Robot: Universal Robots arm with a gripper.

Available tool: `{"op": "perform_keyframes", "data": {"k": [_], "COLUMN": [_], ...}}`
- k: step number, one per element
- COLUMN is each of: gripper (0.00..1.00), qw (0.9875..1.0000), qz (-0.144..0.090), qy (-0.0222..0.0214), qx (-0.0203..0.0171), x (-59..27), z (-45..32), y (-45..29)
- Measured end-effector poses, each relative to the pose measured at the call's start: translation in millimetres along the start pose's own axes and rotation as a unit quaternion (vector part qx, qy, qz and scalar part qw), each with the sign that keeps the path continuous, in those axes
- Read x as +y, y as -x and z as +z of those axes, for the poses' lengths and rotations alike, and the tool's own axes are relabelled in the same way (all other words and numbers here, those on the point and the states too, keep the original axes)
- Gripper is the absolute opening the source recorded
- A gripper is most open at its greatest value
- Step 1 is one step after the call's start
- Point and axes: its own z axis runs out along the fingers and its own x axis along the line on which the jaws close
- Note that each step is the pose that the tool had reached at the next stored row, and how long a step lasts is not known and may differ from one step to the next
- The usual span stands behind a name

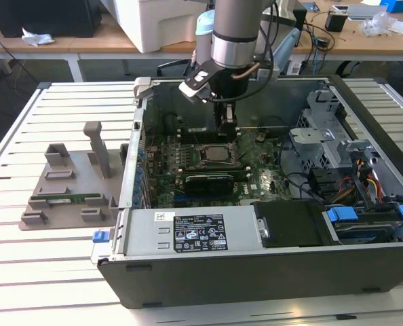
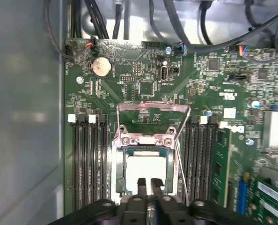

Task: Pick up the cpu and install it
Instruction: 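Place the cpu into insertion slot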

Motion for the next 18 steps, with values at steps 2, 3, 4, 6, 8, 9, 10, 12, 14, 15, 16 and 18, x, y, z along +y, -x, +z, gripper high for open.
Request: {"op": "perform_keyframes", "data": {"k": [2,3,4,6,8,9,10,12,14,15,16,18], "gripper": [0.11,0.11,0.11,0.11,0.11,0.11,0.11,0.11,0.11,0.11,0.11,0.11], "qw": [1.0,1.0,1.0,1.0,1.0,1.0,1.0,1.0,1.0,1.0,1.0,1.0], "qz": [0.0,0.0,0.0,0.0,0.0,0.0,0.0,0.0,0.0,0.0,0.0,0.0], "qy": [0.0,0.0,-0.0001,0.0,0.0,0.0,0.0,0.0,0.0001,0.0,0.0,0.0], "qx": [0.0,0.0,0.0,0.0,0.0,0.0,0.0,0.0,0.0003,0.0003,0.0003,0.0002], "x": [-0.7,-0.8,-1.2,-1.8,-2.1,-2.5,-2.7,-2.9,-2.9,-2.9,-2.9,-2.9], "z": [-12.1,-15.7,-22.6,-33.2,-38.0,-45.3,-49.5,-53.4,-53.6,-53.6,-53.7,-53.8], "y": [0.3,0.4,0.6,1.0,1.3,1.6,1.8,2.0,1.9,1.9,1.9,2.0]}}
